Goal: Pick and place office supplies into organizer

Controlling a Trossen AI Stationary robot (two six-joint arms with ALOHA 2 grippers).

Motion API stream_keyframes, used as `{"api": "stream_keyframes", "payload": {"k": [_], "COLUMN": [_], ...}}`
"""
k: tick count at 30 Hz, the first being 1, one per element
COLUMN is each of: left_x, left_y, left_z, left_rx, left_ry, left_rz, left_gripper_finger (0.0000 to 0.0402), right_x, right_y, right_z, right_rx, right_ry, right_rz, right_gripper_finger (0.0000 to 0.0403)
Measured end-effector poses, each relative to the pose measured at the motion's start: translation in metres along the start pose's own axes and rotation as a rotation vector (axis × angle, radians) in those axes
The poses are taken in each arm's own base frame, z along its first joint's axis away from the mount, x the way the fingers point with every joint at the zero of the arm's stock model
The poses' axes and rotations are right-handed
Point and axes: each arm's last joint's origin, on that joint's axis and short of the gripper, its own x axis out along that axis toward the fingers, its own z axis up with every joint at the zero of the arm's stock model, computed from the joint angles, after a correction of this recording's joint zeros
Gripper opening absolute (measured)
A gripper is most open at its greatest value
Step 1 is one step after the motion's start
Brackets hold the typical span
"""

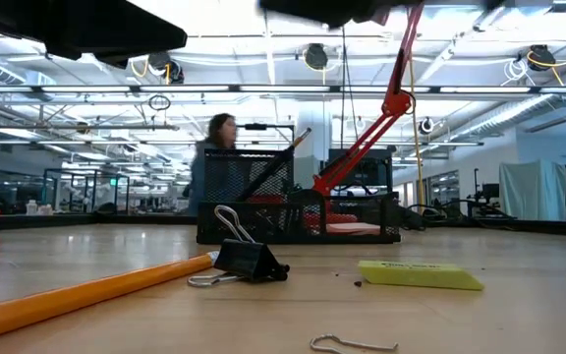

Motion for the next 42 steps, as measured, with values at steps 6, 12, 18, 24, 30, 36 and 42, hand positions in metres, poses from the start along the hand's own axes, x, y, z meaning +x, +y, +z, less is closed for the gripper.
{"api": "stream_keyframes", "payload": {"k": [6,12,18,24,30,36,42], "left_x": [0.003,0.016,0.036,0.049,0.052,0.053,0.055], "left_y": [0.003,0.013,0.017,0.025,0.035,0.041,0.044], "left_z": [-0.001,-0.015,-0.048,-0.065,-0.072,-0.081,-0.087], "left_rx": [-0.088,-0.201,-0.287,-0.341,-0.397,-0.43,-0.413], "left_ry": [0.008,0.096,0.246,0.291,0.348,0.404,0.417], "left_rz": [0.014,-0.034,-0.103,-0.099,-0.041,0.019,0.085], "left_gripper_finger": [0.0035,0.0035,0.0035,0.0035,0.0035,0.0035,0.0035], "right_x": [-0.055,-0.082,-0.099,-0.107,-0.107,-0.107,-0.106], "right_y": [0.009,0.03,0.043,0.041,0.039,0.039,0.038], "right_z": [0.023,-0.022,-0.061,-0.071,-0.07,-0.071,-0.071], "right_rx": [0.013,0.066,0.176,0.213,0.201,0.203,0.207], "right_ry": [-0.056,0.035,-0.024,-0.077,-0.078,-0.077,-0.075], "right_rz": [0.045,-0.014,0.003,-0.005,-0.011,-0.013,-0.02], "right_gripper_finger": [0.0006,0.0002,0.0001,0.0001,0.0,0.0,0.0]}}
